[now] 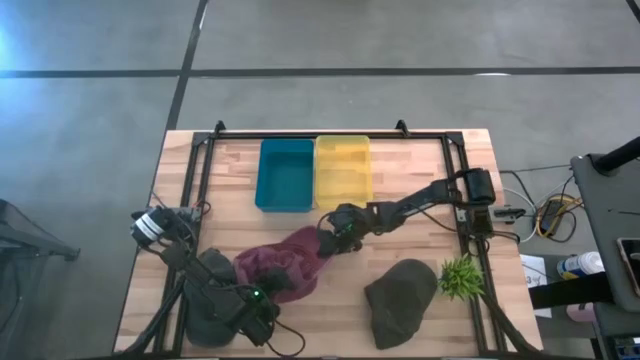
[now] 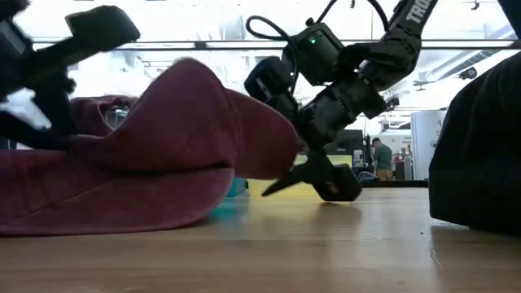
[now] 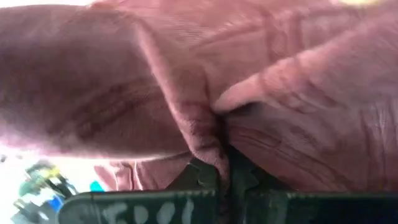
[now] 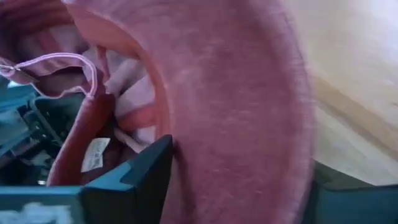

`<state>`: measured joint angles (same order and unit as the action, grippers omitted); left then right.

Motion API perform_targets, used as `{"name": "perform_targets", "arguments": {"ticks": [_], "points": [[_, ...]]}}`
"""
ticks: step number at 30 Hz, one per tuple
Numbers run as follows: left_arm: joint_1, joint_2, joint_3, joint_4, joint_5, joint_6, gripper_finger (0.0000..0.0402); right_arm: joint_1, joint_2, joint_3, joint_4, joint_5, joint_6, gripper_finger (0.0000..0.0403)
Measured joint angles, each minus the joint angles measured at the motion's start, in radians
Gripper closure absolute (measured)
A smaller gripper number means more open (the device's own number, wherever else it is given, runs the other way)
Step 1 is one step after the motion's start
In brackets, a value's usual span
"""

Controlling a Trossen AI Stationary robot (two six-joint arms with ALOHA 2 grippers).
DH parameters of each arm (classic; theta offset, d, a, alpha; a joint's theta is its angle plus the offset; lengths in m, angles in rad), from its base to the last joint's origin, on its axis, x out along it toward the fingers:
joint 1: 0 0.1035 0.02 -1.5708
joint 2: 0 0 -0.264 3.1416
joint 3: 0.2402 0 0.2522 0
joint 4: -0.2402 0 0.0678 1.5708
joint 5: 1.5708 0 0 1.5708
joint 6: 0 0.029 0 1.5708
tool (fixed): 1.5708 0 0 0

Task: Pick & Place hat
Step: Put the top pink cap into the blue bin

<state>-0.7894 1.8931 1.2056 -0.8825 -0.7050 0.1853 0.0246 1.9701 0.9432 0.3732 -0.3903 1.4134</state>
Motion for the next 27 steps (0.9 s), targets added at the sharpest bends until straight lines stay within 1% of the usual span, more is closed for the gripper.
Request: {"name": "perform_targets", "arguments": {"ticks": [2,6,9,10,16,19,23,27], "points": [[-0.001,0.0,0.026,-0.029,0.006,-0.067,0.0401,0.0,0.005,0.01,0.003,0.0,-0.023,0.0228],[-0.002,-0.005,0.085,-0.128,0.007,-0.203,0.0392,0.0,-0.014,0.017,-0.007,-0.001,-0.071,0.031],[-0.004,-0.032,0.111,-0.183,0.043,-0.321,0.0376,-0.005,-0.047,0.012,-0.027,0.001,-0.119,0.0371],[-0.005,-0.043,0.116,-0.19,0.065,-0.356,0.037,-0.006,-0.06,0.009,-0.041,0.002,-0.136,0.0382],[-0.013,-0.11,0.159,-0.2,0.195,-0.563,0.0352,-0.011,-0.112,0.003,-0.132,0.027,-0.202,0.0387],[-0.013,-0.144,0.201,-0.226,0.217,-0.693,0.0351,-0.012,-0.118,0.002,-0.133,0.036,-0.205,0.0388],[-0.013,-0.193,0.246,-0.235,0.203,-0.834,0.0351,-0.012,-0.12,0.002,-0.129,0.037,-0.194,0.0388],[0.002,-0.211,0.249,-0.215,0.106,-0.906,0.0351,-0.009,-0.162,0.0,-0.128,0.027,-0.208,0.0389]]}}
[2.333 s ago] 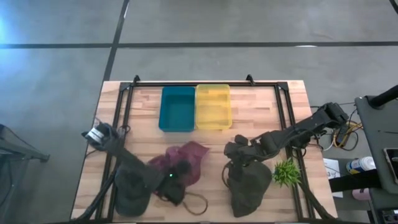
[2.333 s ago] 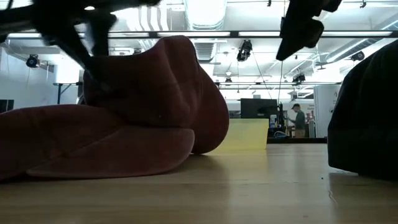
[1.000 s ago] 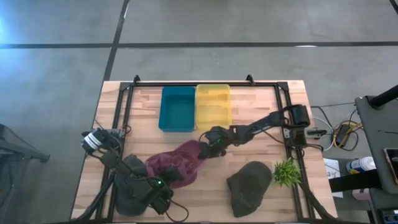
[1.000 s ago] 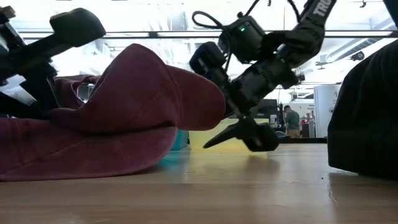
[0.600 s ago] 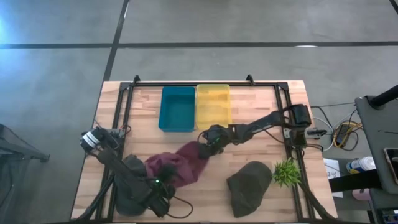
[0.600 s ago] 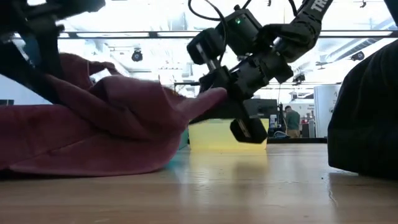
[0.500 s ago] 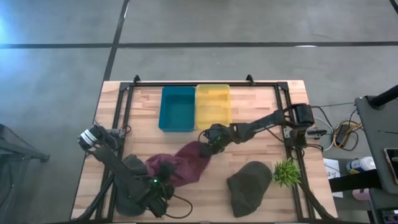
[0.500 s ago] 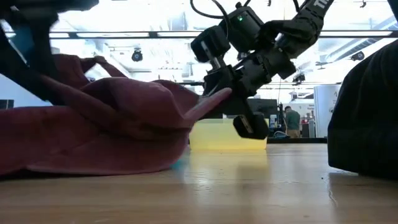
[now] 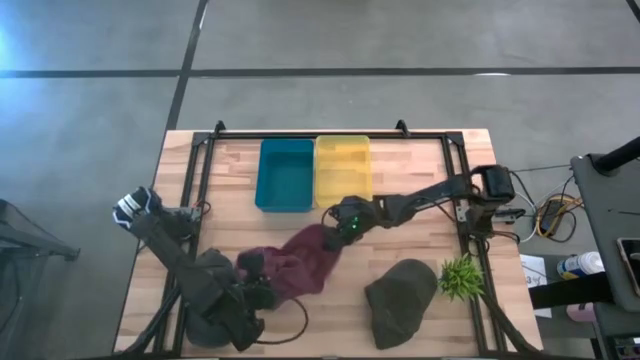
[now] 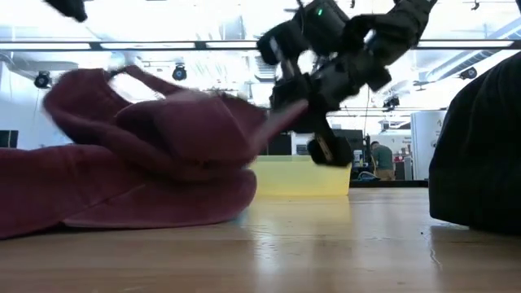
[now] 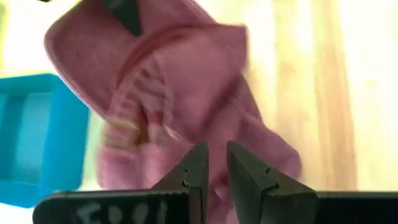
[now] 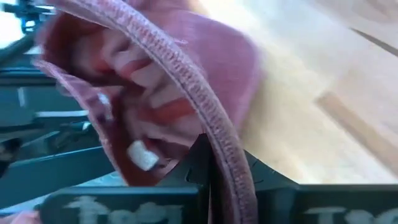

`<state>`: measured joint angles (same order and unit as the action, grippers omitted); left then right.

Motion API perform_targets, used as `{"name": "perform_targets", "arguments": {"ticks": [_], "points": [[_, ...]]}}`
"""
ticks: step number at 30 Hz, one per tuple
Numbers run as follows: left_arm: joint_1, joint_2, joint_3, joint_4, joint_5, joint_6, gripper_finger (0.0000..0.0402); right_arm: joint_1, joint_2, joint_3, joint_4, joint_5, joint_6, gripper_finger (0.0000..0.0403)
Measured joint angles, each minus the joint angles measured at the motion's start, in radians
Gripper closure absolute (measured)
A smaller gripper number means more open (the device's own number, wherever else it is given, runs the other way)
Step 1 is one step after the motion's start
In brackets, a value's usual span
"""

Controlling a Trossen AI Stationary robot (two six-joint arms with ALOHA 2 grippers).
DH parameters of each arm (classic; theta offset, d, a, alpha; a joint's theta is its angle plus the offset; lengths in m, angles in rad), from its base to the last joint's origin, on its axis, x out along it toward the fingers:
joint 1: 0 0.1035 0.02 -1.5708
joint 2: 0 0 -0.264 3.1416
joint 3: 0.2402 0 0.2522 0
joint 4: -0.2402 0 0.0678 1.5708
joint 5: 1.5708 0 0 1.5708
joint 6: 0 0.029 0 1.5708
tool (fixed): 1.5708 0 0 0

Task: Pick & Place hat
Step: Put the top pink cap into the blue bin

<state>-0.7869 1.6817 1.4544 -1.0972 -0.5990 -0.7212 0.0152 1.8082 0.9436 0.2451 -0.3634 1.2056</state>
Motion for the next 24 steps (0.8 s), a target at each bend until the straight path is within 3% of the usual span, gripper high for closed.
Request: {"name": "perform_targets", "arguments": {"ticks": [6,12,20,24], "points": [[0.015,0.0,0.085,-0.005,-0.05,0.054,0.0351,0.002,-0.178,0.0,-0.071,0.012,-0.075,0.0389],[0.051,-0.003,0.281,0.006,-0.24,0.288,0.0351,0.015,-0.372,0.058,-0.364,0.112,-0.192,0.039],[0.17,-0.003,0.314,0.222,-0.157,0.535,0.0351,0.04,-0.424,0.171,-0.499,0.176,-0.136,0.039],[0.208,0.02,0.284,0.24,-0.15,0.545,0.0351,0.073,-0.405,0.221,-0.527,0.184,-0.101,0.039]]}}
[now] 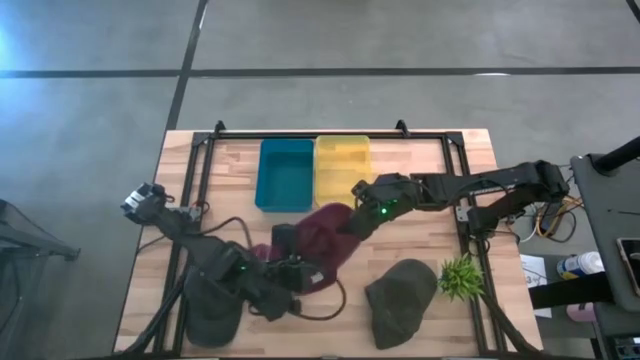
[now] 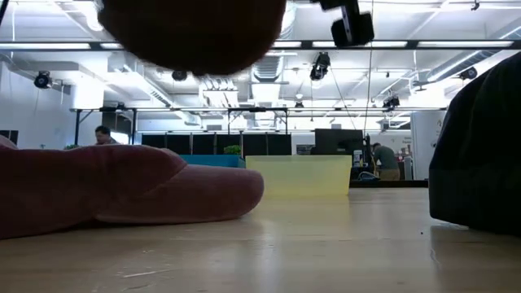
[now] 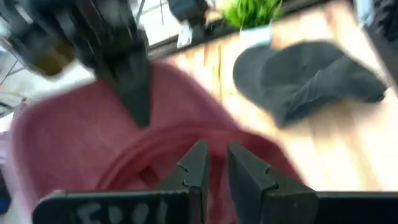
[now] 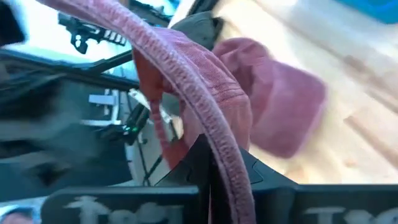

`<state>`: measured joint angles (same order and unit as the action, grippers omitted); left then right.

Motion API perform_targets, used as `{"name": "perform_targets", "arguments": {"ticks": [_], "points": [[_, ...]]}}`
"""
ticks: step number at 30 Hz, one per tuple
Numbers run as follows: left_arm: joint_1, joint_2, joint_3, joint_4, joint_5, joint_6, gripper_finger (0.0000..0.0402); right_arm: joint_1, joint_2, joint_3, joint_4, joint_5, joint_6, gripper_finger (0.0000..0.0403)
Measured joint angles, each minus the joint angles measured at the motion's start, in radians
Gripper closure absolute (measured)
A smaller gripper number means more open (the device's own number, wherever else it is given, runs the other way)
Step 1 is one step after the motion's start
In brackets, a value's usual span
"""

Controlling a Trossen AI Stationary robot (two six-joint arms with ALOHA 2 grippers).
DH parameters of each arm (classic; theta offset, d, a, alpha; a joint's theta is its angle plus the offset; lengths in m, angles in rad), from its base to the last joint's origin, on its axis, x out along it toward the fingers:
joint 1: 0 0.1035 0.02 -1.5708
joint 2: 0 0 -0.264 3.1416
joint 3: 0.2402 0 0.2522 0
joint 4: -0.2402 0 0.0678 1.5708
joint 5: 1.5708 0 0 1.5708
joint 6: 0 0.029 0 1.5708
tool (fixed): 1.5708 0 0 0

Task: Pick & Place hat
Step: Put the top pink cap into the blue bin

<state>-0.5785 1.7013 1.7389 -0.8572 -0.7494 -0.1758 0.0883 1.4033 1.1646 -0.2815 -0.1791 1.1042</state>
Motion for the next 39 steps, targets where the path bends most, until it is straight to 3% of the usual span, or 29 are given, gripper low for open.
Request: {"name": "perform_targets", "arguments": {"ticks": [4,10,17,20,24,27,32,39], "points": [[0.031,0.037,-0.03,-0.003,-0.013,0.016,0.0351,0.042,0.021,0.034,0.009,-0.001,0.033,0.039],[0.036,0.052,-0.029,-0.049,-0.143,0.038,0.0351,0.069,0.013,0.053,0.02,0.0,0.06,0.039],[-0.082,0.048,0.16,-0.175,-0.208,-0.018,0.0351,0.036,-0.025,0.046,-0.117,0.045,0.022,0.039],[-0.129,0.048,0.245,-0.318,-0.139,-0.113,0.0351,0.009,-0.032,0.041,-0.18,0.11,0.0,0.039],[-0.162,0.047,0.287,-0.536,0.11,-0.427,0.0351,-0.03,-0.042,0.04,-0.16,0.119,-0.011,0.039],[-0.191,0.065,0.237,-0.731,0.206,-0.56,0.0351,-0.046,-0.043,0.04,-0.127,0.089,-0.014,0.039],[-0.211,0.039,0.054,-0.635,0.251,-0.68,0.0351,-0.045,-0.043,0.04,-0.129,0.073,-0.019,0.039],[-0.191,0.039,-0.103,-0.565,0.105,-0.784,0.0351,-0.017,-0.043,0.04,-0.129,0.069,0.007,0.039]]}}
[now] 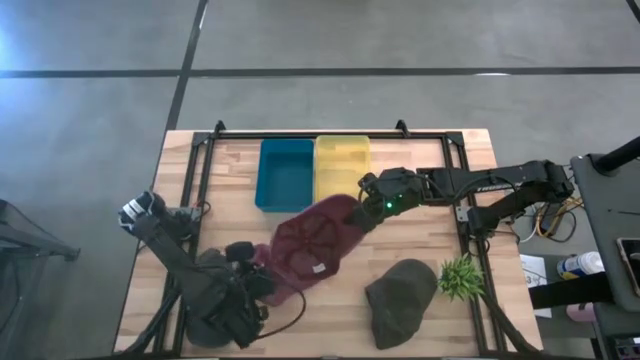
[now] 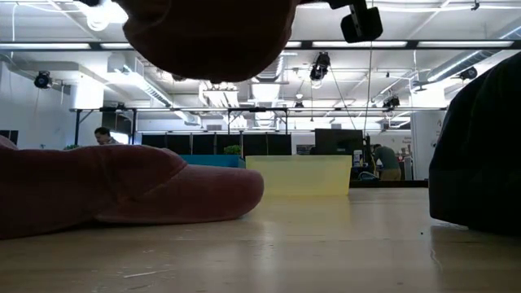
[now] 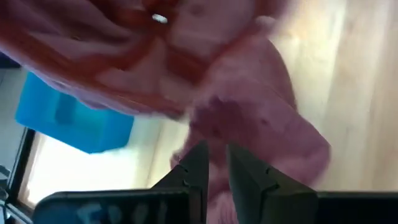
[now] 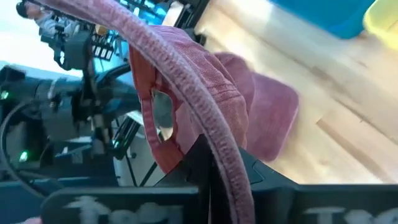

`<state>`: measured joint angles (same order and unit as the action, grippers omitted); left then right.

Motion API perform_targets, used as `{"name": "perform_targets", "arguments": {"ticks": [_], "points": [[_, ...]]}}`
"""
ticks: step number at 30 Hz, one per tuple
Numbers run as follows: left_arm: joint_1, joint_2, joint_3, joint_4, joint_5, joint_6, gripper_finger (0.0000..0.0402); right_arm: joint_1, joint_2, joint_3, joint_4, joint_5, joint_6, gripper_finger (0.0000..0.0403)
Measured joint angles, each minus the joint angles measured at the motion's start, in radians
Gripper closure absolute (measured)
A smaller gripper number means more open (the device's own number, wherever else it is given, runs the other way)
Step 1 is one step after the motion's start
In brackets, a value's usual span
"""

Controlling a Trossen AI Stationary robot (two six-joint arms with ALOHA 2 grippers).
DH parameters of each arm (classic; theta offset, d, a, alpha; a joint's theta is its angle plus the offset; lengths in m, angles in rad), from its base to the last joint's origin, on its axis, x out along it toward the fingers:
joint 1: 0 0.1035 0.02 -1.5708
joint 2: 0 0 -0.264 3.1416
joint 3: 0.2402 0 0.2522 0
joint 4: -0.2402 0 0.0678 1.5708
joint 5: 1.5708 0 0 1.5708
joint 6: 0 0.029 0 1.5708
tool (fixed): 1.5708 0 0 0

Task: Pick & Place hat
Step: Put the top pink cap into the blue bin

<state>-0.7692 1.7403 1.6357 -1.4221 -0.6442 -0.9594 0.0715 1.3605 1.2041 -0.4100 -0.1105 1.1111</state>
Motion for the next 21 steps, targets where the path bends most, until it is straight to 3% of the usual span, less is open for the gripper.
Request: {"name": "perform_targets", "arguments": {"ticks": [11,16,21], "points": [[0.148,-0.001,-0.046,0.46,-0.107,0.395,0.0351,0.023,0.018,-0.002,0.017,0.003,0.061,0.039],[0.198,-0.002,-0.033,0.531,-0.229,0.514,0.0351,0.048,0.061,-0.002,0.057,-0.027,0.099,0.039],[0.245,-0.001,-0.042,0.532,-0.138,0.556,0.0351,0.066,0.117,-0.004,0.119,-0.058,0.128,0.039]]}}
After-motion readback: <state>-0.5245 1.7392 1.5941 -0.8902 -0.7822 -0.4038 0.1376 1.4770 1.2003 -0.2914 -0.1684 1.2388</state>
